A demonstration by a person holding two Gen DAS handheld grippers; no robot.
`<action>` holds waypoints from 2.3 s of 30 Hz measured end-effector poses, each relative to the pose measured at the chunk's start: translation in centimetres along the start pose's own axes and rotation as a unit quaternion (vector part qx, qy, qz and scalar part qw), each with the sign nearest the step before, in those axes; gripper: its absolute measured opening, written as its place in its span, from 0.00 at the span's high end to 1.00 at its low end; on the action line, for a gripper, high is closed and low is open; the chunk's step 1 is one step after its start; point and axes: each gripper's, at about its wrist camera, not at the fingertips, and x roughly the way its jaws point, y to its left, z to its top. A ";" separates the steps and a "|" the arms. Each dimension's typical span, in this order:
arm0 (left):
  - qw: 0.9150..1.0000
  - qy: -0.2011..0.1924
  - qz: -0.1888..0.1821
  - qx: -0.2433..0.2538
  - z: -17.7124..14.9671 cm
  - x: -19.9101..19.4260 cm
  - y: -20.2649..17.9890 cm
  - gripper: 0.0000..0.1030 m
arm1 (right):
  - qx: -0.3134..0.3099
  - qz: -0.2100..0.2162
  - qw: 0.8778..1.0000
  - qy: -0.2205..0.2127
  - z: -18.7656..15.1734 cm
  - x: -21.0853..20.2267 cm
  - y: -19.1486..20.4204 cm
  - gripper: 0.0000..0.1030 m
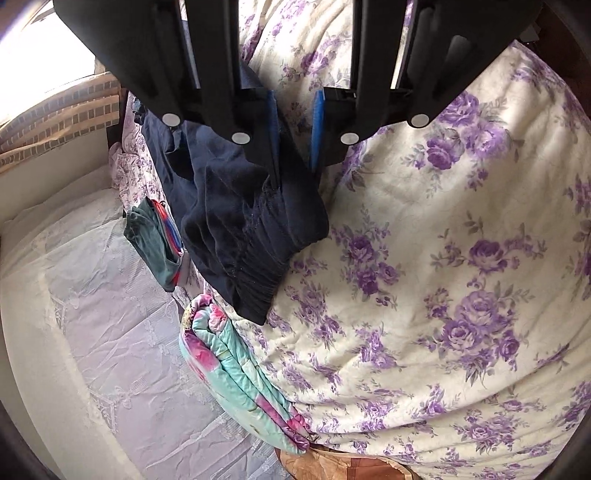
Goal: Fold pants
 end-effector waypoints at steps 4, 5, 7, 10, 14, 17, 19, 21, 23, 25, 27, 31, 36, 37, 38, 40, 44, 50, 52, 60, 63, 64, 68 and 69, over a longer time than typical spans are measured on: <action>1.000 0.000 0.002 -0.003 0.0 -0.1 0.2 0.87 | -0.001 0.017 0.999 -0.034 1.6 0.8 0.7 0.89; 1.000 -0.002 0.001 0.000 -0.1 -0.4 -0.1 0.87 | -0.011 0.019 0.999 -0.043 2.1 0.0 0.8 0.89; 1.000 -0.003 -0.002 0.010 -0.3 -1.1 -0.5 0.87 | -0.036 0.022 0.998 -0.054 2.8 -1.9 1.4 0.89; 1.000 -0.002 0.002 0.020 -0.8 -1.5 -0.7 0.87 | -0.055 -0.014 0.998 -0.022 2.5 -2.1 0.9 0.86; 0.999 0.021 0.046 0.013 -1.6 -0.2 1.4 0.80 | -0.056 -0.075 0.996 0.006 2.1 -1.4 -0.4 0.66; 0.997 0.004 0.071 0.027 -2.2 -2.4 1.9 0.75 | -0.063 -0.110 0.989 -0.080 3.9 -5.1 1.1 0.63; 0.992 -0.040 0.104 0.054 -2.1 -4.8 1.0 0.70 | -0.099 -0.119 0.980 -0.122 5.1 -6.4 3.7 0.61; 0.990 -0.064 0.106 0.073 -1.6 -6.2 -0.5 0.66 | -0.153 -0.081 0.977 -0.126 6.0 -5.6 7.6 0.61; 0.992 -0.058 0.071 0.090 -0.9 -5.8 -2.7 0.64 | -0.207 -0.016 0.972 -0.108 5.8 -2.9 12.4 0.61; 0.992 -0.038 0.041 0.117 -0.7 -3.8 -5.9 0.61 | -0.255 0.046 0.963 -0.076 4.9 0.7 17.9 0.61; 0.987 -0.014 0.027 0.157 -0.9 -0.8 -9.4 0.52 | -0.300 0.102 0.948 -0.042 3.7 4.6 23.6 0.61; 0.976 0.030 0.051 0.211 -1.4 6.4 -13.6 0.45 | -0.352 0.128 0.927 0.007 1.7 11.9 32.2 0.61; 0.972 0.062 0.101 0.201 -0.8 13.5 -10.8 0.46 | -0.354 0.074 0.926 0.109 -0.9 20.8 34.1 0.62; 0.970 0.050 0.098 0.215 -0.8 13.3 -10.8 0.46 | -0.348 0.057 0.926 0.137 -1.9 22.8 33.8 0.62; 0.968 0.050 0.102 0.225 -1.0 13.3 -11.0 0.45 | -0.338 0.055 0.927 0.155 -2.3 24.2 32.9 0.61; 0.966 0.051 0.106 0.230 -1.0 13.2 -11.1 0.46 | -0.323 0.075 0.932 0.148 -1.8 23.7 32.4 0.62; 0.967 0.024 0.099 0.231 -0.2 11.3 -12.9 0.46 | -0.324 0.096 0.936 0.102 -0.9 21.1 33.7 0.53; 0.951 0.002 0.146 0.271 0.6 14.1 -16.0 0.27 | -0.376 0.099 0.913 0.123 -3.2 23.8 37.8 0.33; 0.938 0.026 0.192 0.286 0.7 17.7 -15.5 0.25 | -0.378 0.082 0.908 0.160 -4.1 26.3 37.4 0.28; 0.948 0.001 0.146 0.282 3.4 14.6 -16.9 0.21 | -0.341 0.154 0.922 0.102 1.4 22.3 36.0 0.27; 0.961 -0.013 0.141 0.239 7.9 13.5 -15.7 0.21 | -0.375 0.144 0.913 0.076 4.4 22.4 37.4 0.27; 0.965 -0.009 0.137 0.224 9.1 13.5 -15.2 0.21 | -0.386 0.141 0.908 0.075 5.2 22.6 37.8 0.27; 0.973 0.025 0.125 0.192 13.2 15.7 -13.8 0.21 | -0.413 0.111 0.899 0.092 8.5 25.9 38.9 0.27; 0.974 0.025 0.127 0.186 13.8 16.3 -13.5 0.21 | -0.421 0.100 0.897 0.093 9.0 26.8 39.1 0.27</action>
